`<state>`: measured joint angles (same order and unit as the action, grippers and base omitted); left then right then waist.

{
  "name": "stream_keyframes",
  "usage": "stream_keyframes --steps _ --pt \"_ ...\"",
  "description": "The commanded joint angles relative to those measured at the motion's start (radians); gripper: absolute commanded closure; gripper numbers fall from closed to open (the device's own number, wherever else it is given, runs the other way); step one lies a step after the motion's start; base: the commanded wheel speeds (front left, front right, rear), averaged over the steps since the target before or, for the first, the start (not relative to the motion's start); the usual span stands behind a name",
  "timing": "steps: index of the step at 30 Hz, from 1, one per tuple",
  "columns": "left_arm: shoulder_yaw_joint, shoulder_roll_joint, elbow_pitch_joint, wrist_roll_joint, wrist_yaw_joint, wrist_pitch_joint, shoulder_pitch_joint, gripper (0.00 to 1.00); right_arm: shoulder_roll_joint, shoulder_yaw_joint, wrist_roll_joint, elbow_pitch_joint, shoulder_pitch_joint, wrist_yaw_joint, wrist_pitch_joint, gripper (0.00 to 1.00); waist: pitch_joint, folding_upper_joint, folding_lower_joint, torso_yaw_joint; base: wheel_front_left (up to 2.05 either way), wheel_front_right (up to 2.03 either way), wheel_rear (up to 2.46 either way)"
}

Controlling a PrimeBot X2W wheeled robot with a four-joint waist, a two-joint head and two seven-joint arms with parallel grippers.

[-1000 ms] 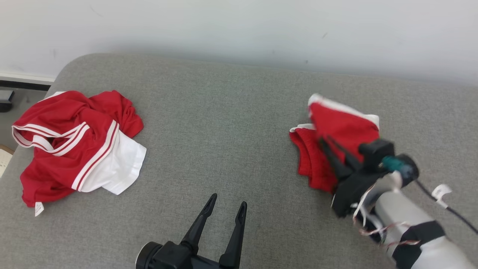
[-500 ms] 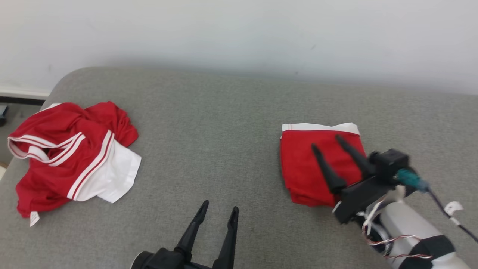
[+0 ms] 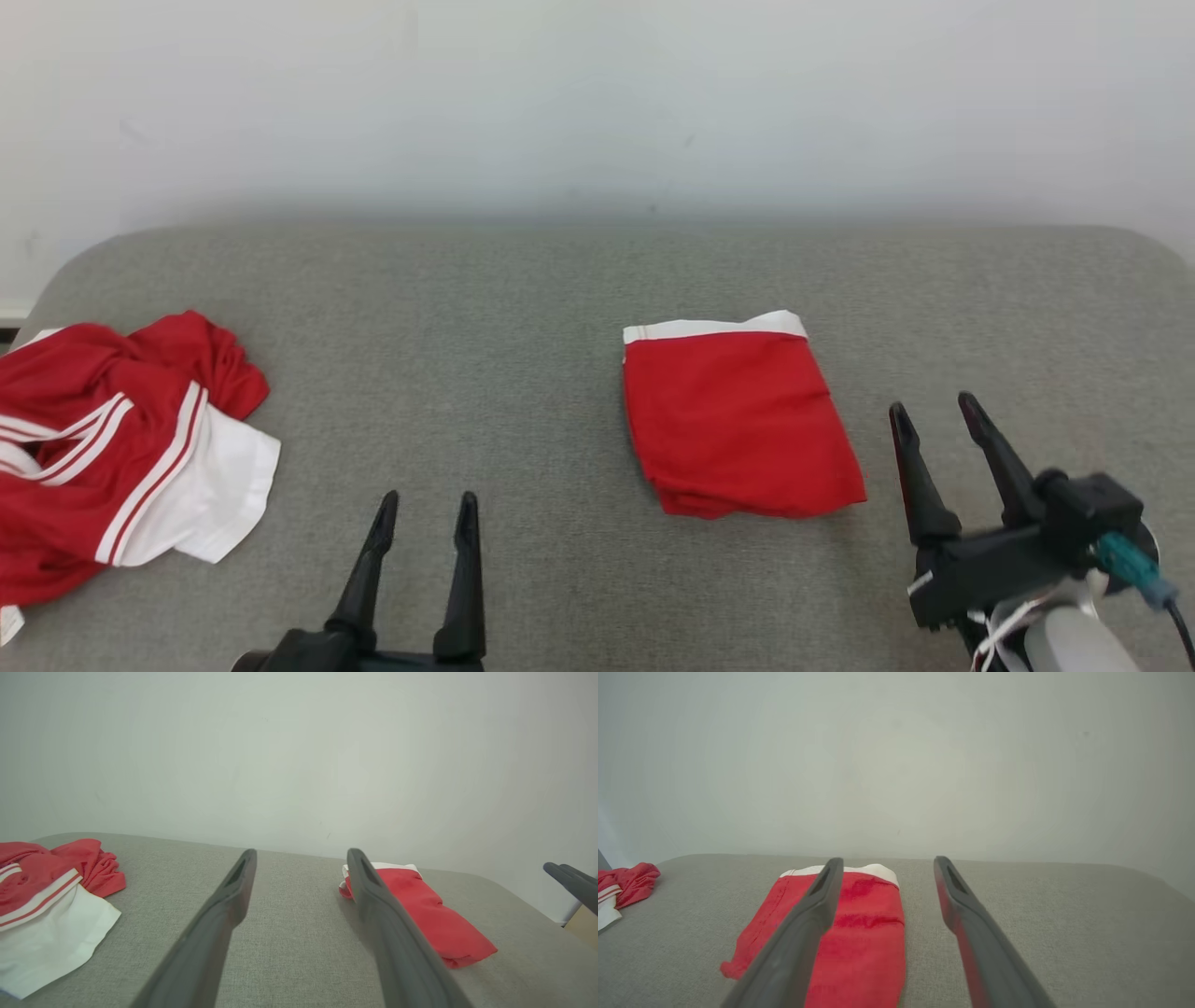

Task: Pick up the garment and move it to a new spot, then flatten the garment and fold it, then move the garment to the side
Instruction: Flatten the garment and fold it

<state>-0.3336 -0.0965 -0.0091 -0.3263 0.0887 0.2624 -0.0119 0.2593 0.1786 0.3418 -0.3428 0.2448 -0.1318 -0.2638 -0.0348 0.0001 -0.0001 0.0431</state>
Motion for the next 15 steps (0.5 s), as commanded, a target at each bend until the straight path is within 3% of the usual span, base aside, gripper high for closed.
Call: stream_keyframes --steps 1,6,15 --pt "0.008 -0.002 -0.006 0.009 0.003 0.002 0.021 0.00 -0.013 -0.016 -0.014 0.011 -0.027 0.002 -0.001 0.00 0.013 -0.0001 0.0001 -0.024 0.00 0.00 0.00" --pt "0.061 -0.004 -0.021 0.031 -0.002 0.002 0.054 0.00 -0.049 -0.045 -0.059 0.079 -0.121 0.002 -0.001 0.00 0.028 -0.0001 0.0001 -0.054 0.00 0.00 0.00" --pt "0.142 0.014 -0.015 0.101 -0.054 0.002 0.103 0.00 -0.085 -0.036 -0.132 0.221 -0.246 0.002 -0.001 0.00 0.053 -0.0001 0.0001 -0.076 0.00 0.00 0.00"
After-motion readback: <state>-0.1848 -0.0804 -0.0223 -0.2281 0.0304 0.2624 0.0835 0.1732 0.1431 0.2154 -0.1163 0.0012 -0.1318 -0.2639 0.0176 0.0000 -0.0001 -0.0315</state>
